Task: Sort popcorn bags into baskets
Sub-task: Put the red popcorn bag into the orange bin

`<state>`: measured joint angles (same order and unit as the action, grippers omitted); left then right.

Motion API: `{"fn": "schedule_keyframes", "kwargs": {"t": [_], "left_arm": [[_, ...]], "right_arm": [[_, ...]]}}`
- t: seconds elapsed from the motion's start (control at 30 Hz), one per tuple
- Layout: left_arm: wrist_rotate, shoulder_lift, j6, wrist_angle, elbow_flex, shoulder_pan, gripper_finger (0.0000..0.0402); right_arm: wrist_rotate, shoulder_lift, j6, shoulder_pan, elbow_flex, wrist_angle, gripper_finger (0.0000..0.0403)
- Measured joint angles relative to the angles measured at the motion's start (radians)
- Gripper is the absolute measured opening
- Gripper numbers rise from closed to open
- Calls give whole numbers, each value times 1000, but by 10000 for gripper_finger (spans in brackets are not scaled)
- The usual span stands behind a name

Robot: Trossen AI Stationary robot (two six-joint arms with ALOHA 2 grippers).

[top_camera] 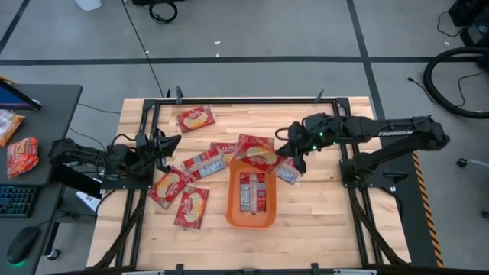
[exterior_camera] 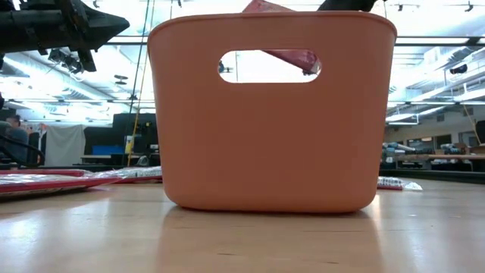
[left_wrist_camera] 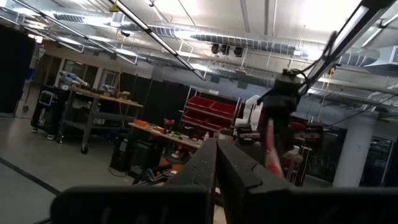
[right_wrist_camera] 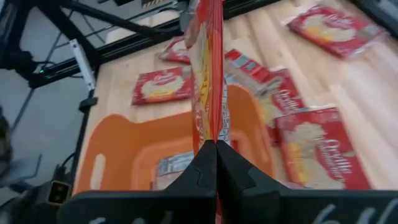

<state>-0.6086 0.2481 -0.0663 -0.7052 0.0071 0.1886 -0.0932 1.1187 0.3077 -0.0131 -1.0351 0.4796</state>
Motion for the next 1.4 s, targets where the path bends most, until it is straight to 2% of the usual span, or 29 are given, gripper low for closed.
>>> {"fn": "schedule_keyframes", "kwargs": {"t": [0.27,1.03,1.2,1.4], "left_arm": [[0,0,-1,0,0,0,16],[0,0,9,0,0,0,16],[0,0,3,-1,0,0,16],[0,0,2,-1,0,0,16]], "right_arm": [[15,57,12,70,0,-46,0],[1,140,40,119,0,-111,0],[96,140,166,138,2,-132,2],[233,140,380,208,67,-261,3]]}}
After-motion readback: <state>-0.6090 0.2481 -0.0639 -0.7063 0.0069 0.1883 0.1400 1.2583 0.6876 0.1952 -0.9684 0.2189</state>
